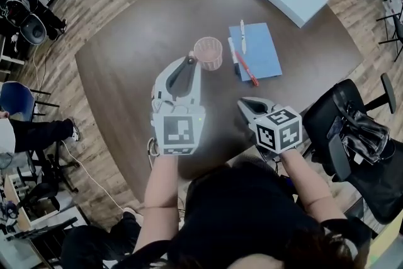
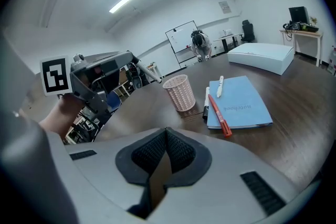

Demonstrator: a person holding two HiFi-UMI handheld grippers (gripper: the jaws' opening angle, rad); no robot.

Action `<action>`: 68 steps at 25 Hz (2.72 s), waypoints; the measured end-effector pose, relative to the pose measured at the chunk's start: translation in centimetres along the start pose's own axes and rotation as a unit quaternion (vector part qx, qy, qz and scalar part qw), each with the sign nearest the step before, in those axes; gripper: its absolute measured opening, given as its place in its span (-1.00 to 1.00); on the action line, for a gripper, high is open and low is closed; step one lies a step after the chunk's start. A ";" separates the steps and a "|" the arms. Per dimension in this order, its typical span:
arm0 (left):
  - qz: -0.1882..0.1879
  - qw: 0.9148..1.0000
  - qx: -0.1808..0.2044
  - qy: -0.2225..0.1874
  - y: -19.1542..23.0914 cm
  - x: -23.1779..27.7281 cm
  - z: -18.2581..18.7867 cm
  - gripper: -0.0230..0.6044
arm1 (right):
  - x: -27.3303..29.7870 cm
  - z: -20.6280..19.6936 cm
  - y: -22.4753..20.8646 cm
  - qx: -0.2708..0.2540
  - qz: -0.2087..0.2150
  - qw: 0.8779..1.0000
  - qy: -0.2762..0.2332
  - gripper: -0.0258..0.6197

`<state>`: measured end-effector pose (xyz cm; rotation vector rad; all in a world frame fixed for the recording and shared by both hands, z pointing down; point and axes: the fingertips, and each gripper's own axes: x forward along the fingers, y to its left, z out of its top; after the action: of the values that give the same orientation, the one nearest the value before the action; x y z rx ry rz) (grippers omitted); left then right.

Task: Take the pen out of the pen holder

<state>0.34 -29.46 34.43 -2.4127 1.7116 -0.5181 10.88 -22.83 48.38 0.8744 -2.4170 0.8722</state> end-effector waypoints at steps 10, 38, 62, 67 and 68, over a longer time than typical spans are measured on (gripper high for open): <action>0.040 0.999 0.011 -0.005 3.7 -6.8 -0.9 -0.67 | 1.5 -1.0 5.7 -0.029 0.023 0.999 0.010 -0.86; -0.014 0.960 0.165 0.226 3.9 -14.9 -18.4 -0.67 | 5.7 -3.3 12.8 -0.061 0.064 0.995 0.055 -0.86; -0.161 0.890 0.345 0.252 -1.1 -11.8 -24.6 -0.62 | 6.0 -4.9 11.2 -0.045 0.049 0.995 0.073 -0.86; -0.195 0.879 0.342 0.268 -1.8 -11.3 -25.7 -0.62 | 5.9 -5.0 10.5 -0.042 0.044 0.995 0.075 -0.86; -0.199 0.879 0.338 0.271 -1.8 -11.2 -25.8 -0.62 | 5.9 -5.0 10.4 -0.041 0.043 0.995 0.075 -0.86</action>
<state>-10.48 -16.12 56.81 -2.1563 0.8669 -1.6561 0.45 -15.58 50.99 0.6551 -2.3560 0.8311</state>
